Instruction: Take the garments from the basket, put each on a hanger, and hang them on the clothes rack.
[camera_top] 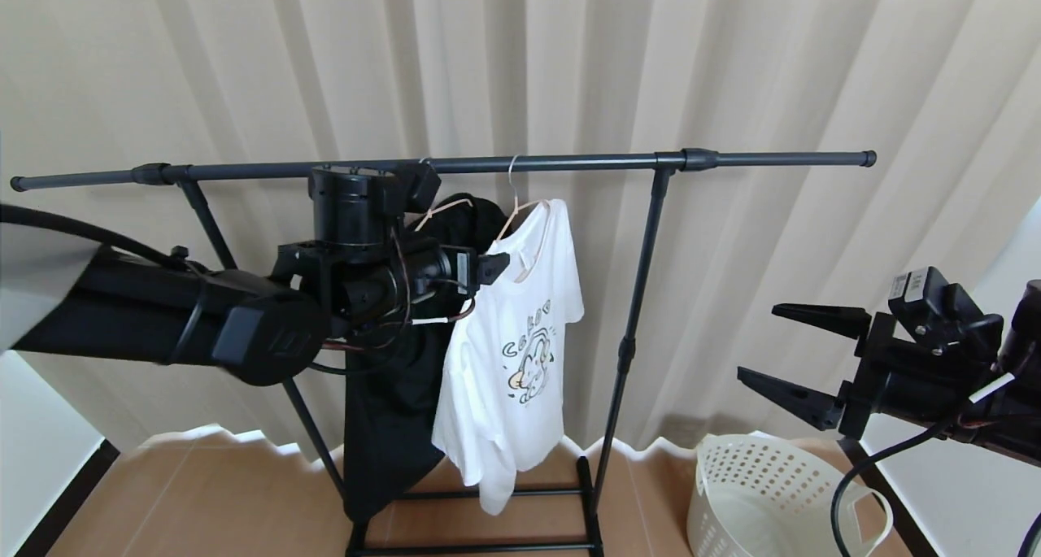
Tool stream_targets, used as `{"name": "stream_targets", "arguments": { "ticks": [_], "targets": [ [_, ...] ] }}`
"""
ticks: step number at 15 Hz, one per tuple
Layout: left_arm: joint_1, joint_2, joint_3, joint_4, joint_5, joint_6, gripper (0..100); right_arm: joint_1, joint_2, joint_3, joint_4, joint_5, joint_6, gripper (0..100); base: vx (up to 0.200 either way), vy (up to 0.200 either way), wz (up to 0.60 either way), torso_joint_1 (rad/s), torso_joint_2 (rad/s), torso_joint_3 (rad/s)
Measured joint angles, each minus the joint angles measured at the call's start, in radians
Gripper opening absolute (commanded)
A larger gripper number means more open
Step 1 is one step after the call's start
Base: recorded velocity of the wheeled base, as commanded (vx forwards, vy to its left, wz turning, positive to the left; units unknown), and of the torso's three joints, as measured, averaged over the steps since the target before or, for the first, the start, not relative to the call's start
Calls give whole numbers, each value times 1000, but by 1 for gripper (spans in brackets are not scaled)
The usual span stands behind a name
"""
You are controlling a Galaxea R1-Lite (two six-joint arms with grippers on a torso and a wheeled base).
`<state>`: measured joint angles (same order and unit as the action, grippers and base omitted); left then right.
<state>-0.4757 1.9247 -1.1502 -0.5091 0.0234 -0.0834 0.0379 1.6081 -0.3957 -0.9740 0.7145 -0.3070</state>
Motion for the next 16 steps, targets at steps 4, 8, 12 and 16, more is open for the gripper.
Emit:
{"name": "stream_targets", "arguments": {
  "ticks": [4,8,12,16],
  "targets": [
    [-5,-184,223,-55,64,21,100,61,-83,-13,15,-244,218,100,0,0,0,0,0,0],
    [28,-456,592,-61,81,73,100,109,-163,36,69,-403,231,100,0,0,0,0,0,0],
    [82,-763,1027,-47,63,90,100,151,-224,153,72,-496,245,100,0,0,0,0,0,0],
    [106,-1100,1134,239,-6,30,100,184,-285,220,74,-543,273,100,0,0,0,0,0,0]
  ]
}}
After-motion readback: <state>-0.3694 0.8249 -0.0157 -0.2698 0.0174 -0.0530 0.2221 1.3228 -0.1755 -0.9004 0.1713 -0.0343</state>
